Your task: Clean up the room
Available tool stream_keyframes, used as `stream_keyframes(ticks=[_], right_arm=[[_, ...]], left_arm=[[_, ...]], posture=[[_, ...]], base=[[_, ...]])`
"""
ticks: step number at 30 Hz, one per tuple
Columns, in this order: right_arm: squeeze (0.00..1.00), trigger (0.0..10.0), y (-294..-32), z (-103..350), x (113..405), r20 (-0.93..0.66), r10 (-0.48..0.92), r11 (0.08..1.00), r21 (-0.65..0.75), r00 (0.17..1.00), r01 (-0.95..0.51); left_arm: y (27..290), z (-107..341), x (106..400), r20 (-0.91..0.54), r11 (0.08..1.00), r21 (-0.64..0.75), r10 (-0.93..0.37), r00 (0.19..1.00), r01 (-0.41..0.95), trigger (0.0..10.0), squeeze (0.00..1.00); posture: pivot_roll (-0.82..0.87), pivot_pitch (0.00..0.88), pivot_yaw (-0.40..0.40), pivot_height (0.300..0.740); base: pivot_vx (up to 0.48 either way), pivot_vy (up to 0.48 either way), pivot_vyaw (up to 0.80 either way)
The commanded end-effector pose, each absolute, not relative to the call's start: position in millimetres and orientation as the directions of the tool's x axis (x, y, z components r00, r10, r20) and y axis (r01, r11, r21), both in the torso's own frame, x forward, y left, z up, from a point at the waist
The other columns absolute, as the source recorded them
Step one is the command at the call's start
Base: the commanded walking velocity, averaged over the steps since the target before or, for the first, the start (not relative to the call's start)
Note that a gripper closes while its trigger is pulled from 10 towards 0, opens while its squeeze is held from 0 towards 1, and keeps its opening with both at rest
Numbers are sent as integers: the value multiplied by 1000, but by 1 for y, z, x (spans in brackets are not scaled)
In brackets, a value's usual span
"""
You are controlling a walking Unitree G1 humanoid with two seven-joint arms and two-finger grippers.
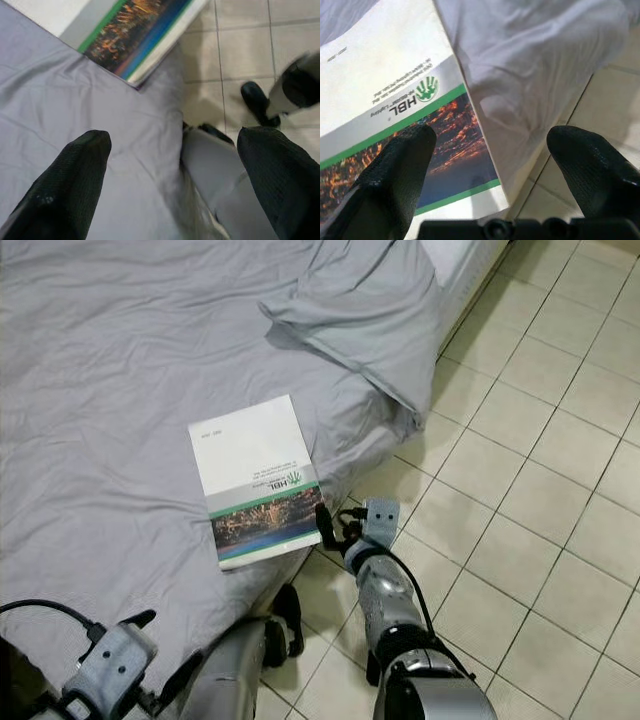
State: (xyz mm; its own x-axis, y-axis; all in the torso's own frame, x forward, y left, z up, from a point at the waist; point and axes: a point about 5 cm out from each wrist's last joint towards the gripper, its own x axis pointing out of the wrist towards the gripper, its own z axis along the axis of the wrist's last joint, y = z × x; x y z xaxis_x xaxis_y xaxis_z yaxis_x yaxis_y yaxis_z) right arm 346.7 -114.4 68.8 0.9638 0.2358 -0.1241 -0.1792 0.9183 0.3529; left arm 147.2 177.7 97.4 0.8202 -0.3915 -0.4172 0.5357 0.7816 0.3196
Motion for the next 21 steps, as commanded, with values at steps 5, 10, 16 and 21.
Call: stream_keyframes(ticks=[5, 10, 16, 21], right_arm=[[0, 10000, -97, 53, 338, -198, 286, 883, 434, 937, -178], [0, 10000, -88, 58, 342, -194, 313, 869, 453, 930, -198], [0, 10000, -78, 57, 341, -229, 338, 846, 499, 913, -188], [0, 10000, -76, 57, 342, -248, 340, 855, 483, 907, -188]], left_arm=[[178, 102, 132, -472, 756, 328, -388, 791, 566, 10000, 0], [177, 112, 125, -465, 765, 322, -385, 797, 558, 10000, 0], [175, 115, 113, -483, 781, 296, -375, 791, 550, 10000, 0], [171, 119, 107, -482, 798, 272, -370, 794, 538, 10000, 0]], posture=[[314, 673, 220, 740], [327, 691, 223, 740], [324, 706, 206, 740], [326, 706, 196, 740]], base=[[0, 0, 0], [0, 0, 0], [0, 0, 0], [0, 0, 0]])
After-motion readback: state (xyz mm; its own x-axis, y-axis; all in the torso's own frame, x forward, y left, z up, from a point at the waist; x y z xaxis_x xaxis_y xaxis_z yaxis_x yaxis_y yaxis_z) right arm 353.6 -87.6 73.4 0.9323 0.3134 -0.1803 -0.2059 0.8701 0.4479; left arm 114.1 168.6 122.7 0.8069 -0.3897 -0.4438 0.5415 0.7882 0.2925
